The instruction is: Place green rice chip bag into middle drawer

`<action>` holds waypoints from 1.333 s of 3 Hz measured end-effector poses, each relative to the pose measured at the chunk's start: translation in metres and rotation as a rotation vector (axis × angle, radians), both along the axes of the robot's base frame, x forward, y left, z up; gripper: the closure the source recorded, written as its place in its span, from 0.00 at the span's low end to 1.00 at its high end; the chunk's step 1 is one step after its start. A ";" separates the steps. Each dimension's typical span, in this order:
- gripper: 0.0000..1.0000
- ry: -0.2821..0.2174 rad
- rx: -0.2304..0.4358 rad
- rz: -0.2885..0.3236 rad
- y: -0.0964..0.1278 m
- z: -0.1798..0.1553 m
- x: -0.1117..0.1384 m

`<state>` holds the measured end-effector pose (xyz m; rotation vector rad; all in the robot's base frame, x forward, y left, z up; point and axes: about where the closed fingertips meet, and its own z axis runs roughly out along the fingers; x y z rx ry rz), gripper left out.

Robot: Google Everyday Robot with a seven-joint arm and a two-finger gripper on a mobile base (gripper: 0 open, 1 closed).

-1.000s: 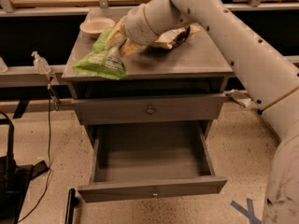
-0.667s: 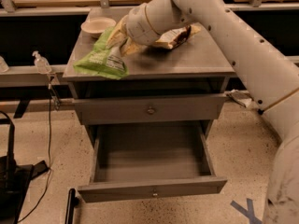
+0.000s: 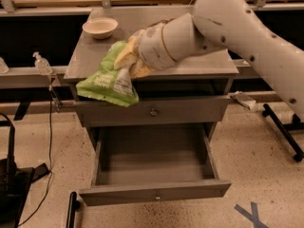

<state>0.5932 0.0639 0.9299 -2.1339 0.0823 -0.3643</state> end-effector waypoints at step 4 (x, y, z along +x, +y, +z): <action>1.00 0.133 0.032 -0.193 -0.082 -0.125 -0.056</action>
Offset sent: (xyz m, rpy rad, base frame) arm -0.0172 -0.0346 -0.0435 -0.0652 0.0706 -0.0414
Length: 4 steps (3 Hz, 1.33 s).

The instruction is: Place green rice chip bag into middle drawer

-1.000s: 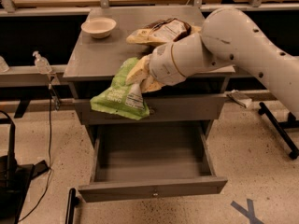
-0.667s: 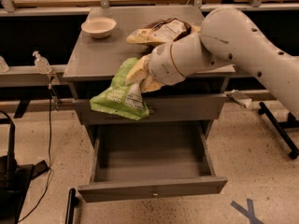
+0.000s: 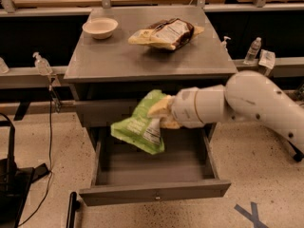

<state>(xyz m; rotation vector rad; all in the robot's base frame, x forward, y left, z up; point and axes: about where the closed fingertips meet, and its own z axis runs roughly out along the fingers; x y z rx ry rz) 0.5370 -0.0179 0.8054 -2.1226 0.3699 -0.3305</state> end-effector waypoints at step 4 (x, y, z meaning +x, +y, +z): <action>1.00 0.168 0.027 -0.106 -0.028 -0.111 0.005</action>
Offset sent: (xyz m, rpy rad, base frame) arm -0.0148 -0.0176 -0.0255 -0.0138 0.0277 -0.0413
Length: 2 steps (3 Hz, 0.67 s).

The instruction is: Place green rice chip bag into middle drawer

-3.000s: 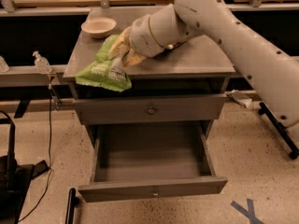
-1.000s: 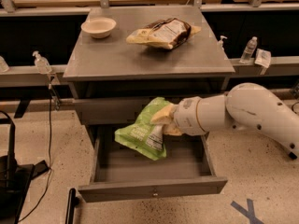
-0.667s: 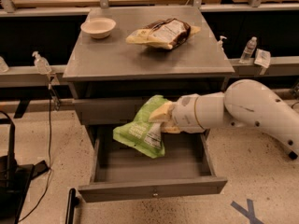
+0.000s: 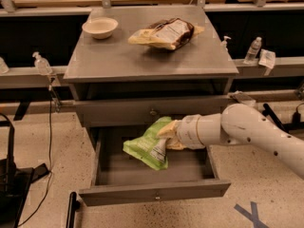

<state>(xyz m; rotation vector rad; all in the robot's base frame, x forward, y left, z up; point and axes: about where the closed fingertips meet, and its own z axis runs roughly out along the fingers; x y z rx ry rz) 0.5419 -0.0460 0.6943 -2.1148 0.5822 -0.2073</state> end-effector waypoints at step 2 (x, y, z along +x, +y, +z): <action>0.98 0.163 0.071 -0.136 -0.034 -0.117 0.013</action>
Offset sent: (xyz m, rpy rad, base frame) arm 0.0144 -0.0487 -0.1439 0.0836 0.2066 -0.1804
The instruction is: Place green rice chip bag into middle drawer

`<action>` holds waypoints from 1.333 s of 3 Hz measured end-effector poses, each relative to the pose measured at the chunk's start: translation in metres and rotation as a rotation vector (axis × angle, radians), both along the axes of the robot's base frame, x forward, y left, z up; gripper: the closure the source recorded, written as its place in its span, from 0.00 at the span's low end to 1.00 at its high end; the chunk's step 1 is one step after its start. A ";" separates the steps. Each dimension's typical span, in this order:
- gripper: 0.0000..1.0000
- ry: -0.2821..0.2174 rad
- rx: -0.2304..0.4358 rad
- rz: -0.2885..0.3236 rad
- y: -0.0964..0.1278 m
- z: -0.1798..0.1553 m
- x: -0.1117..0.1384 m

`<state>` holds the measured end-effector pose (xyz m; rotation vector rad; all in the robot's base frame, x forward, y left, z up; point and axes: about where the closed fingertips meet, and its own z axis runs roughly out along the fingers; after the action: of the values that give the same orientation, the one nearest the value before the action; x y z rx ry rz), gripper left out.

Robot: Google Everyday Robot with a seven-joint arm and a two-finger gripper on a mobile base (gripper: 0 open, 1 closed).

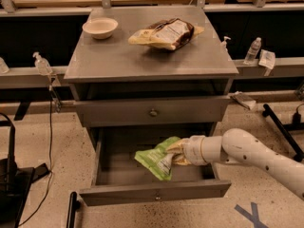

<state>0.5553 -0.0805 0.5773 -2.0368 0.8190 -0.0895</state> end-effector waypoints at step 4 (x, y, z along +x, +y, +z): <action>0.07 -0.094 0.000 -0.017 0.008 -0.044 0.050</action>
Offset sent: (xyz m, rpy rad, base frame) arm 0.0514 0.0099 -0.0567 -0.0398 -0.0152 -0.0585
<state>0.6053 -0.0725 0.5338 -2.0096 0.7780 -0.1933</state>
